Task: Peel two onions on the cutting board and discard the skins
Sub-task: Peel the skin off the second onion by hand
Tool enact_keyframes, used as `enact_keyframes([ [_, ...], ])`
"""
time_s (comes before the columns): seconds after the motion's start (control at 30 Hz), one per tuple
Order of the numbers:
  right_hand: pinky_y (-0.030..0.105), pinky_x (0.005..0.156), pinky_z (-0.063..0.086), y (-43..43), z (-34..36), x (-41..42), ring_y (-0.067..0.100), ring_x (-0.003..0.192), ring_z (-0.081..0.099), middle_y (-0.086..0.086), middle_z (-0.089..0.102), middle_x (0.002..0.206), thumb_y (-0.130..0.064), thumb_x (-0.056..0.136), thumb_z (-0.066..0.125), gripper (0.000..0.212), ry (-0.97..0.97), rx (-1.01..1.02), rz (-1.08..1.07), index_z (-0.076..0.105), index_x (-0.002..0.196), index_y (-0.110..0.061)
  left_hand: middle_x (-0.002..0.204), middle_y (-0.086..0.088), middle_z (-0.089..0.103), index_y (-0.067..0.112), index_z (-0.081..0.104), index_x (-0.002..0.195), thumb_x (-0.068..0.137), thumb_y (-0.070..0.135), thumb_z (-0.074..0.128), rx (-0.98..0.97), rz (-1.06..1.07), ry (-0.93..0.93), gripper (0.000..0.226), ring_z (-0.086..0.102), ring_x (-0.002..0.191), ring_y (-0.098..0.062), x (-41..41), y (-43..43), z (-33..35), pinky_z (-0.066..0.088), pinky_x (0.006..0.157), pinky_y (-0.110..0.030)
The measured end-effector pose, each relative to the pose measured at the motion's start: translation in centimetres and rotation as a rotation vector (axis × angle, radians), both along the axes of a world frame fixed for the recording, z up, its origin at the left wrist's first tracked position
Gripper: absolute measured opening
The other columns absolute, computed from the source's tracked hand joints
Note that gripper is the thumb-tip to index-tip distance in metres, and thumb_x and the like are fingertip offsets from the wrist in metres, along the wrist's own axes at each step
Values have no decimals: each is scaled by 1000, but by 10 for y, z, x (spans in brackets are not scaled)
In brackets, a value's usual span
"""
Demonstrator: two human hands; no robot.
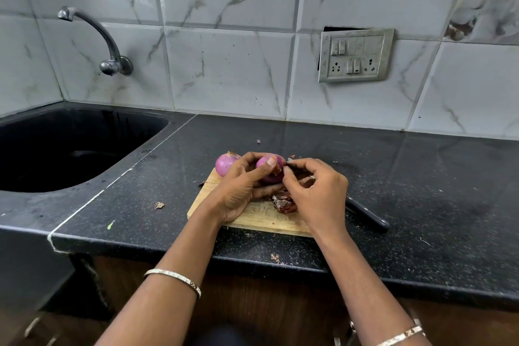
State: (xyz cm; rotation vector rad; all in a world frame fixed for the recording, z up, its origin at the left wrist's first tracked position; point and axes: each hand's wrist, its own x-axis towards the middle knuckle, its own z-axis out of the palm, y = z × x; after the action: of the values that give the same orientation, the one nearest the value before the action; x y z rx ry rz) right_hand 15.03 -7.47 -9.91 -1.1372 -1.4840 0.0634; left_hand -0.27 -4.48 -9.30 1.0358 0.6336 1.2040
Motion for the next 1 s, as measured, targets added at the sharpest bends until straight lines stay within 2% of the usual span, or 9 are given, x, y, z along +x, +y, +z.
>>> enact_keyframes([
  [0.07, 30, 77, 58, 1, -1, 0, 2, 79, 69, -13, 73, 84, -15, 84, 79, 7, -9, 23, -10, 80, 89, -20, 115, -15, 69, -4, 55, 128, 93, 16, 66, -1, 8, -1, 42, 74, 100, -22, 0, 0, 0, 62, 76, -30],
  [0.27, 37, 67, 56, 1, -1, -3, 9, 69, 64, -11, 68, 73, -12, 81, 76, 6, -94, 50, -75, 75, 77, -17, 128, -21, 63, -6, 51, 132, 83, 22, 72, 20, 24, 31, 59, 73, 100, -21, 1, -1, 0, 61, 75, -28],
  [0.43, 37, 67, 54, 1, -1, -4, 13, 72, 61, -9, 64, 75, -16, 82, 74, 5, -158, 44, -113, 70, 79, -17, 125, -19, 65, -5, 52, 131, 85, 21, 71, 27, 26, 53, 56, 74, 98, -20, 1, -1, -1, 61, 73, -27],
  [0.57, 37, 69, 55, 3, -2, -2, 11, 73, 61, -10, 64, 77, -16, 83, 73, 5, -83, 22, -112, 69, 80, -18, 120, -19, 67, -4, 56, 127, 84, 22, 71, 7, 18, 26, 53, 73, 102, -24, 0, -1, 0, 63, 79, -33],
  [0.63, 38, 70, 56, 4, -2, 0, 11, 73, 62, -10, 65, 78, -17, 84, 72, 4, -40, 3, -113, 70, 81, -19, 123, -23, 66, -4, 58, 125, 86, 22, 70, -4, 9, 17, 49, 72, 106, -27, 0, 0, -1, 63, 84, -38],
  [0.8, 40, 72, 57, 5, -2, 2, 7, 73, 63, -10, 67, 79, -17, 84, 72, 3, 20, -35, -127, 70, 82, -18, 125, -28, 65, -9, 58, 126, 94, 16, 62, -28, -29, -7, 42, 72, 105, -29, -1, -2, 2, 63, 83, -38],
  [0.87, 40, 73, 57, 5, -1, 3, 5, 73, 63, -11, 67, 78, -16, 84, 73, 3, 49, -49, -135, 71, 83, -18, 120, -25, 67, -8, 62, 117, 96, 14, 60, -44, -33, -17, 31, 73, 103, -30, -2, -3, 3, 63, 81, -38],
  [0.93, 40, 74, 57, 4, -1, 3, 4, 73, 64, -11, 68, 78, -17, 83, 73, 3, 66, -61, -143, 72, 84, -19, 110, -22, 71, -4, 65, 96, 98, 15, 59, -59, -18, -34, 20, 73, 99, -33, -2, -3, 3, 64, 79, -38],
  [1.0, 38, 74, 58, 4, 0, 3, 3, 73, 64, -12, 68, 78, -18, 83, 73, 3, 96, -79, -131, 72, 85, -20, 101, -19, 72, 0, 62, 86, 99, 19, 58, -73, 11, -52, 23, 74, 95, -34, -1, -3, 3, 65, 74, -36],
])
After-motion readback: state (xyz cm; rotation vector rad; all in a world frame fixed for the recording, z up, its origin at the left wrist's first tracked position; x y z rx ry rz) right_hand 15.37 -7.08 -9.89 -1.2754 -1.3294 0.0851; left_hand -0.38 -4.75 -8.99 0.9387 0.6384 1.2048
